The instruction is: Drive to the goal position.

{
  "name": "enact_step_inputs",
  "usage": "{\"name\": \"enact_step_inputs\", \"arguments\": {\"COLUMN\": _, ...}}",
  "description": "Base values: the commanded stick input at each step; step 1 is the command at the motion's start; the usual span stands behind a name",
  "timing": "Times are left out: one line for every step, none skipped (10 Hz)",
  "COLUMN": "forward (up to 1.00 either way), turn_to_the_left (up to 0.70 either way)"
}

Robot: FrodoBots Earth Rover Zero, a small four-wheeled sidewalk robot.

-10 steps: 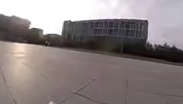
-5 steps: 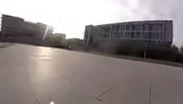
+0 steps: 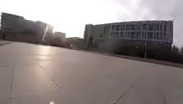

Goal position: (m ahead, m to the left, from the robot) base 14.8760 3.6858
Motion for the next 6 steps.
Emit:
{"name": "enact_step_inputs", "arguments": {"forward": 1.00, "turn_to_the_left": 0.00}}
{"name": "enact_step_inputs", "arguments": {"forward": 1.00, "turn_to_the_left": 0.00}}
{"name": "enact_step_inputs", "arguments": {"forward": 1.00, "turn_to_the_left": 0.00}}
{"name": "enact_step_inputs", "arguments": {"forward": 1.00, "turn_to_the_left": 0.00}}
{"name": "enact_step_inputs", "arguments": {"forward": 1.00, "turn_to_the_left": 0.00}}
{"name": "enact_step_inputs", "arguments": {"forward": 1.00, "turn_to_the_left": 0.00}}
